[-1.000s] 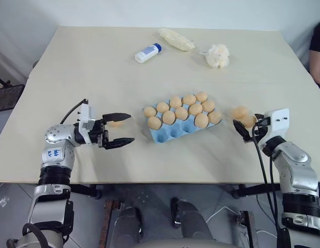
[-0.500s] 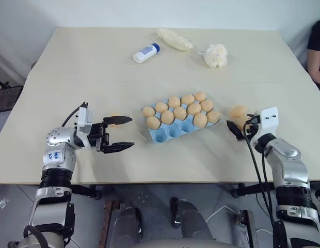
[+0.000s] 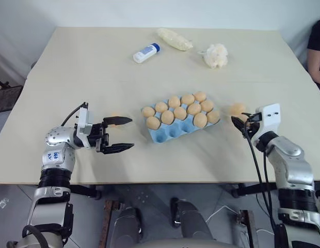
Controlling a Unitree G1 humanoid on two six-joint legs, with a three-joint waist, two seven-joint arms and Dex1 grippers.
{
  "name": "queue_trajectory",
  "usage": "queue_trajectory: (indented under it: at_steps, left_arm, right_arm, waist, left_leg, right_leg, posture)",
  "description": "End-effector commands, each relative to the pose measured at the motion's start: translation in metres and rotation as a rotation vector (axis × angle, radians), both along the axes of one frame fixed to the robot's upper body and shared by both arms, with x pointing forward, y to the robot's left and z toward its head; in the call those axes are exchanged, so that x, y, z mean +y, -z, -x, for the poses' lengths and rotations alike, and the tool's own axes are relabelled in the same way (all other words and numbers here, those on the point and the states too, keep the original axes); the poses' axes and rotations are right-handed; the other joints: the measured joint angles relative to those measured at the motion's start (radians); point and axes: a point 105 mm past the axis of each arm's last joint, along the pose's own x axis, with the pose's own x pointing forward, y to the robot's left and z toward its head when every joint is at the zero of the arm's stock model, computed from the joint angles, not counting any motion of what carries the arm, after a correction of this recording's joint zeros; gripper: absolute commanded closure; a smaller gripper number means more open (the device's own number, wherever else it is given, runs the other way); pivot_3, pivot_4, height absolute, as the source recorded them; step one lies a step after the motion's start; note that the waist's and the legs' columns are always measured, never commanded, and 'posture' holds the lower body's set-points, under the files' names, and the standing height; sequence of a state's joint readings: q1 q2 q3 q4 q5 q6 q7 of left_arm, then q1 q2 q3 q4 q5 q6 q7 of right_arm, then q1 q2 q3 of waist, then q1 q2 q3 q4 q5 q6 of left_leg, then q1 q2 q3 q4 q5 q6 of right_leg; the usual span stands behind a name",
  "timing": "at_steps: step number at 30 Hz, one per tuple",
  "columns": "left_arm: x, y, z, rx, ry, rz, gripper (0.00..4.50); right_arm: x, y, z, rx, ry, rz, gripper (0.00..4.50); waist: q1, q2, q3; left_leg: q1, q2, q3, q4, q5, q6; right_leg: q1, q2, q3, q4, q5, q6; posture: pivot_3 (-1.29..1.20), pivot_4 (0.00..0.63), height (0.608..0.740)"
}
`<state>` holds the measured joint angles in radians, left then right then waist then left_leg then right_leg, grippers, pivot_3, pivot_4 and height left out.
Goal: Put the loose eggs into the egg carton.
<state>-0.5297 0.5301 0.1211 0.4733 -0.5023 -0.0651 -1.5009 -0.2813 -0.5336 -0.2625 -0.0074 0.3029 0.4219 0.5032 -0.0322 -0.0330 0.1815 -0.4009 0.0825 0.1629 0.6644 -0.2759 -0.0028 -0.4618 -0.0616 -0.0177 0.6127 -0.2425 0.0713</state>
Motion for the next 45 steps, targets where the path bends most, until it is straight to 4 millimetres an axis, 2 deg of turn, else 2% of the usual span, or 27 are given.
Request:
queue_trajectory:
  at_steps: [1,6,12,16,19,23,29,34,42,45]
  left_arm:
    - [0.007,-0.006,0.010,-0.041,0.002,0.010,0.00]
    - [0.014,-0.007,0.017,-0.041,-0.070,0.031,0.00]
    - [0.019,-0.004,0.028,-0.035,-0.143,0.033,0.00]
    - [0.023,-0.002,0.034,-0.034,-0.215,0.058,0.00]
    - [0.024,-0.001,0.037,-0.033,-0.245,0.066,0.00]
    - [0.025,0.002,0.045,-0.030,-0.276,0.075,0.00]
    - [0.025,0.002,0.047,-0.034,-0.301,0.077,0.00]
    - [0.025,0.002,0.048,-0.037,-0.315,0.079,0.00]
    - [0.023,0.001,0.045,-0.035,-0.313,0.087,0.00]
    - [0.022,0.000,0.042,-0.037,-0.306,0.088,0.00]
  right_arm:
    - [0.009,-0.031,0.025,-0.068,-0.078,0.010,2.82]
    - [0.022,-0.046,0.048,-0.079,-0.159,0.023,2.82]
    - [0.044,-0.059,0.053,-0.092,-0.252,0.022,2.82]
    - [0.078,-0.062,0.046,-0.102,-0.369,-0.012,2.82]
    - [0.094,-0.060,0.038,-0.108,-0.418,-0.029,2.82]
    - [0.125,-0.045,0.009,-0.088,-0.455,-0.026,2.82]
    - [0.140,-0.033,-0.004,-0.059,-0.495,-0.012,2.82]
    - [0.147,-0.023,-0.002,-0.023,-0.546,0.027,2.82]
    - [0.151,-0.028,0.001,-0.035,-0.572,0.028,0.13]
    - [0.153,-0.033,0.003,-0.051,-0.584,0.031,0.06]
  waist:
    - [0.002,0.000,0.000]
    - [0.001,0.000,0.000]
    - [0.001,0.000,0.000]
    - [-0.002,0.000,0.000]
    - [-0.005,0.000,0.000]
    - [-0.017,0.000,0.000]
    - [-0.018,0.000,0.000]
    - [-0.021,0.000,0.000]
    - [-0.023,0.000,0.000]
    - [-0.022,0.000,0.000]
  left_leg:
    - [-0.001,0.000,0.000,0.000,0.000,0.000]
    - [-0.001,0.000,0.000,0.000,0.000,0.000]
    - [0.001,0.000,-0.001,0.000,0.000,0.000]
    - [0.001,0.000,-0.002,0.000,0.000,0.001]
    - [0.002,0.001,-0.003,0.000,0.000,0.001]
    - [0.001,0.001,-0.003,-0.001,0.000,0.001]
    - [-0.002,0.000,-0.002,-0.001,0.000,0.000]
    - [-0.002,0.001,-0.002,-0.001,-0.001,-0.001]
    - [-0.001,0.001,-0.002,-0.001,-0.001,-0.001]
    - [-0.001,0.001,-0.002,-0.001,-0.001,-0.001]
  right_leg:
    - [-0.001,0.000,0.000,0.000,0.000,0.000]
    - [0.000,0.000,0.000,-0.001,0.000,0.000]
    - [0.001,0.000,0.001,-0.001,-0.001,-0.002]
    - [0.000,0.000,0.003,-0.003,-0.002,-0.003]
    - [0.000,0.000,0.003,-0.003,-0.002,-0.003]
    - [0.000,0.000,0.003,-0.003,-0.002,-0.004]
    - [-0.001,-0.001,-0.001,-0.002,-0.001,-0.003]
    - [-0.002,-0.001,-0.001,-0.002,-0.001,-0.002]
    - [-0.001,-0.001,-0.001,-0.002,-0.001,-0.002]
    - [-0.002,-0.001,-0.001,-0.002,-0.001,-0.002]
  posture:
    - [0.00,0.150,0.740]
    - [0.00,0.150,0.740]
    - [0.00,0.150,0.740]
    - [0.00,0.150,0.740]
    - [0.00,0.150,0.740]
    - [0.00,0.150,0.740]
    - [0.00,0.150,0.740]
    - [0.00,0.150,0.740]
    - [0.00,0.150,0.740]
    - [0.00,0.150,0.740]
